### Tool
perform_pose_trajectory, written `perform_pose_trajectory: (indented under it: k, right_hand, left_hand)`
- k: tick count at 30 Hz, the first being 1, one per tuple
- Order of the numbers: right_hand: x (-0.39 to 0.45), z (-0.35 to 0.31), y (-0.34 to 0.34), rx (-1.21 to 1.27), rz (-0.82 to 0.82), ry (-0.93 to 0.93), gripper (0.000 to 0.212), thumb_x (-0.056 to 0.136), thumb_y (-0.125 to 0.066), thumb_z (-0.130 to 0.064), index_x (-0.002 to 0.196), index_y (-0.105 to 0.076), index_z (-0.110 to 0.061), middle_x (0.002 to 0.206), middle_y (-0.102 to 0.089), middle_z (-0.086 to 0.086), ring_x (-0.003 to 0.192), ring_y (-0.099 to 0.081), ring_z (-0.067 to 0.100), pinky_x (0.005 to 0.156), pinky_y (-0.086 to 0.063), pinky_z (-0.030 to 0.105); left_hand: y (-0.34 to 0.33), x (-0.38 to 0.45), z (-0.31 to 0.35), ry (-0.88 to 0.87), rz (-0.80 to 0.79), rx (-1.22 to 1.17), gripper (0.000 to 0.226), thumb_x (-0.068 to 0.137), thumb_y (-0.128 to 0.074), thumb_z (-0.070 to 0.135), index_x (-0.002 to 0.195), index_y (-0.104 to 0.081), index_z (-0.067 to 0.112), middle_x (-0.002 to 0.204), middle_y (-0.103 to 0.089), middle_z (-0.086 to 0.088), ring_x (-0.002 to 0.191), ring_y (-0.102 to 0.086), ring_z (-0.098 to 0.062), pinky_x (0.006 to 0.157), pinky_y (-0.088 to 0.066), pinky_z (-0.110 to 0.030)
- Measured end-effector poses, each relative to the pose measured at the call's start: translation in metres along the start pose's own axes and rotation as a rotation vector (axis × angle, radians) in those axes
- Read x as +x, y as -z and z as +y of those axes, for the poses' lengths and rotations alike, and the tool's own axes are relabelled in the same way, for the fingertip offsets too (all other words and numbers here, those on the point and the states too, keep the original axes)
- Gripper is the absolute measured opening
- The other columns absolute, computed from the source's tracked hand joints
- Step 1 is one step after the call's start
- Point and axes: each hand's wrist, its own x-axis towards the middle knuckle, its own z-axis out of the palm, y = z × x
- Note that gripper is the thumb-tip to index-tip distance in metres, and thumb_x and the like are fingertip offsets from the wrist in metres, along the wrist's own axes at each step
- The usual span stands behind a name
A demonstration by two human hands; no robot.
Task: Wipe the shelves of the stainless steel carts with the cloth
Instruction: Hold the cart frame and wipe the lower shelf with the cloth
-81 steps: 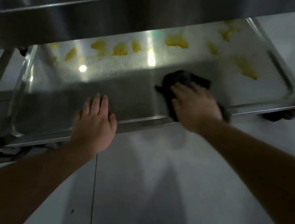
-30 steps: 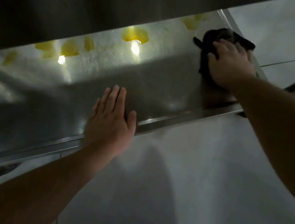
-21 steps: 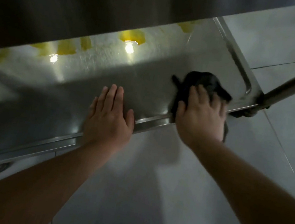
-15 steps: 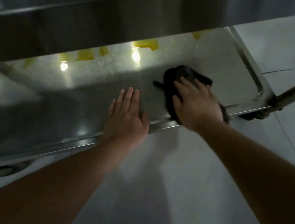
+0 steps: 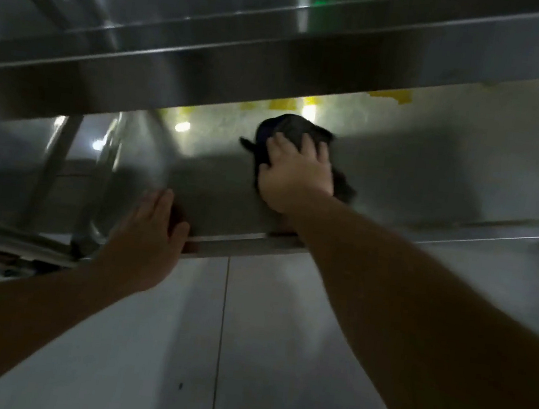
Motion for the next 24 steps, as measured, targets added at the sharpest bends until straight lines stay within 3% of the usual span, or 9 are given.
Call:
perform_pose_trajectory:
  k: [4,6,8,11,13,16,20,24]
  right_hand:
    - [0.001,-0.077,-0.019,-0.031,-0.102,0.329,0.062,0.105,-0.026,-0.052,0.165,-0.026,-0.038,0.173,-0.018,-0.016,0.162,-0.007,0.025,0.129,0.004,0.052]
    - [-0.003,-0.079,-0.021,-0.03,-0.091,0.367,0.06,0.105,-0.029,-0.053,0.163,-0.032,-0.038,0.172,-0.024,-0.016,0.16,-0.013,0.022,0.129,0.0,0.05]
    - [-0.002,-0.057,-0.016,-0.011,0.02,0.216,0.058,0.103,-0.036,-0.051,0.159,-0.04,-0.035,0.169,-0.034,-0.011,0.157,-0.023,0.025,0.128,-0.009,0.051]
    - [0.0,0.005,0.0,0.079,0.195,-0.284,0.056,0.103,-0.037,-0.047,0.156,-0.043,-0.029,0.167,-0.036,-0.004,0.155,-0.026,0.03,0.127,-0.011,0.054]
    - [-0.001,0.039,0.012,0.145,0.188,-0.559,0.06,0.105,-0.03,-0.045,0.162,-0.034,-0.027,0.172,-0.025,-0.002,0.159,-0.016,0.033,0.127,-0.005,0.059]
    - [0.007,0.031,0.014,0.173,0.161,-0.723,0.065,0.106,-0.024,-0.042,0.167,-0.018,-0.022,0.176,-0.012,-0.001,0.16,-0.006,0.038,0.127,0.0,0.062]
    - [0.028,-0.047,-0.005,0.183,0.148,-0.563,0.064,0.105,-0.027,-0.041,0.166,-0.023,-0.024,0.175,-0.017,-0.002,0.16,-0.01,0.036,0.128,-0.003,0.059]
    - [0.038,-0.155,-0.034,0.113,0.069,-0.129,0.063,0.101,-0.038,-0.048,0.162,-0.034,-0.032,0.172,-0.026,-0.01,0.16,-0.016,0.027,0.128,-0.005,0.052]
  left_hand:
    - [0.007,0.001,-0.056,0.058,-0.026,0.036,0.069,0.11,-0.043,0.04,0.165,-0.026,0.003,0.174,-0.017,-0.019,0.162,-0.012,-0.035,0.131,-0.014,-0.05]
    - [0.005,0.002,-0.067,0.104,-0.048,0.037,0.073,0.11,-0.04,0.044,0.167,-0.02,0.004,0.176,-0.012,-0.017,0.162,-0.009,-0.032,0.132,-0.012,-0.048]
    - [0.003,0.002,-0.073,0.127,-0.038,-0.009,0.077,0.109,-0.037,0.05,0.168,-0.014,0.007,0.176,-0.009,-0.015,0.163,-0.008,-0.032,0.131,-0.013,-0.05]
    - [-0.006,-0.007,-0.075,0.041,0.03,0.077,0.077,0.108,-0.032,0.053,0.166,-0.018,0.005,0.175,-0.009,-0.021,0.162,-0.006,-0.04,0.129,-0.016,-0.06]
    - [-0.013,-0.013,-0.071,-0.004,0.031,0.152,0.075,0.108,-0.025,0.051,0.165,-0.021,0.003,0.175,-0.007,-0.025,0.162,-0.002,-0.044,0.128,-0.015,-0.065]
    - [-0.018,-0.013,-0.065,0.078,0.092,0.026,0.076,0.109,-0.024,0.053,0.169,-0.01,0.008,0.177,-0.006,-0.018,0.163,-0.004,-0.035,0.129,-0.01,-0.058]
    - [-0.025,-0.01,-0.07,0.018,0.074,0.07,0.076,0.109,-0.014,0.054,0.169,0.001,0.008,0.177,0.003,-0.017,0.164,0.006,-0.033,0.132,-0.005,-0.055]
    - [-0.02,-0.014,-0.066,0.048,0.098,0.016,0.078,0.108,-0.019,0.054,0.168,-0.001,0.009,0.177,-0.003,-0.018,0.164,-0.002,-0.033,0.132,-0.004,-0.049]
